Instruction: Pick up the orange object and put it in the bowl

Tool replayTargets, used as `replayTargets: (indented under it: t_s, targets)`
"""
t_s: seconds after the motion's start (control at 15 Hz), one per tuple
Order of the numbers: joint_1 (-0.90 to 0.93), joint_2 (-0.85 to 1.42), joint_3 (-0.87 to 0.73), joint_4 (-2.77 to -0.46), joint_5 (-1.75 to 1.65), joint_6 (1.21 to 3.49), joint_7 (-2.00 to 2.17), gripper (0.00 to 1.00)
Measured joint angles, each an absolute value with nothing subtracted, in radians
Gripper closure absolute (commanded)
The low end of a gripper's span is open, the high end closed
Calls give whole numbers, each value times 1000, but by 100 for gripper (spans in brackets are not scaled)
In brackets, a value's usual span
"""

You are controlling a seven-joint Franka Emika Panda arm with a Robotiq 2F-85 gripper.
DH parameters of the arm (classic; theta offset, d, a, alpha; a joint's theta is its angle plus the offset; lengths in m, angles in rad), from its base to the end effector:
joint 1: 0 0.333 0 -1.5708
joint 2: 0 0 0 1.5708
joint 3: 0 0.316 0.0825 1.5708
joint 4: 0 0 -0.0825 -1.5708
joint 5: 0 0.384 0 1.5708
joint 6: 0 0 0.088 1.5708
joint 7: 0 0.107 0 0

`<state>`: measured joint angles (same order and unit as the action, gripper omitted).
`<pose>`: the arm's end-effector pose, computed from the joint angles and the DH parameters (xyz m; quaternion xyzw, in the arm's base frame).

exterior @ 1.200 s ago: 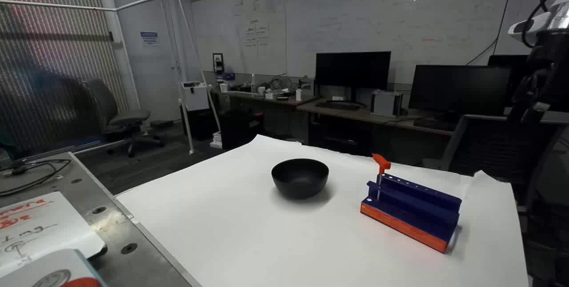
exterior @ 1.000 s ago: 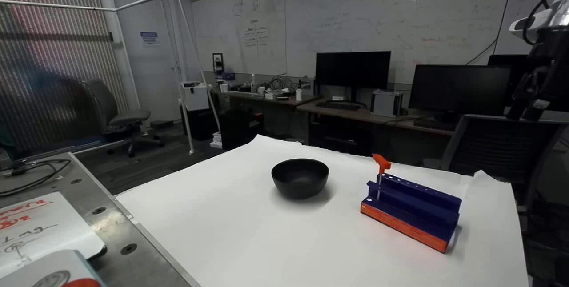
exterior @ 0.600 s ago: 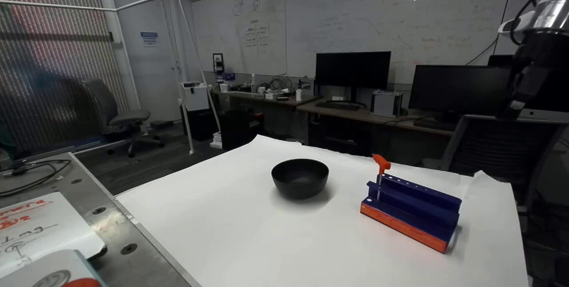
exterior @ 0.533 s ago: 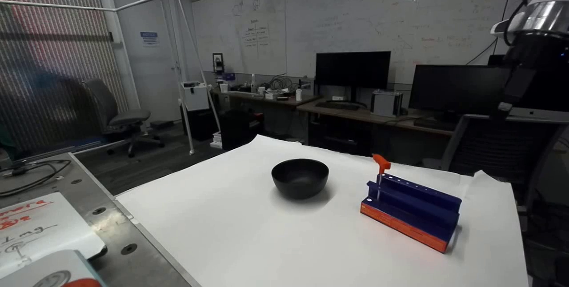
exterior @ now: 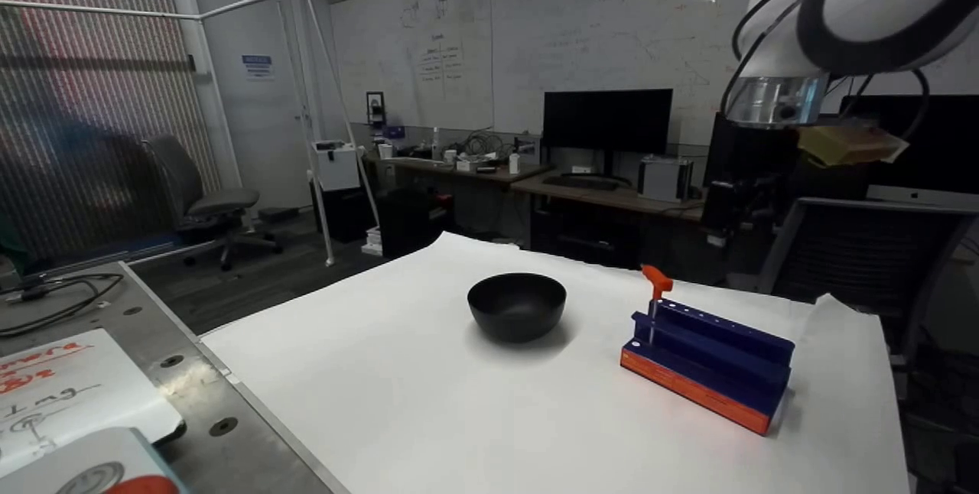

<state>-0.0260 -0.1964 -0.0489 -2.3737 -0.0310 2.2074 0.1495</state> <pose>0.4716 -0.0367 0.4035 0.9946 -0.1026 0.0153 0.0073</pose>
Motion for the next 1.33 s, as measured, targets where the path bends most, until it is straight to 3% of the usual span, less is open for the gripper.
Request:
replayTargets:
  t_s: [0.6,1.33]
  targets:
    - [-21,128,-15,-2089,-26,2060,280,0]
    - [4,168,-13,-1971,46,1966,232,0]
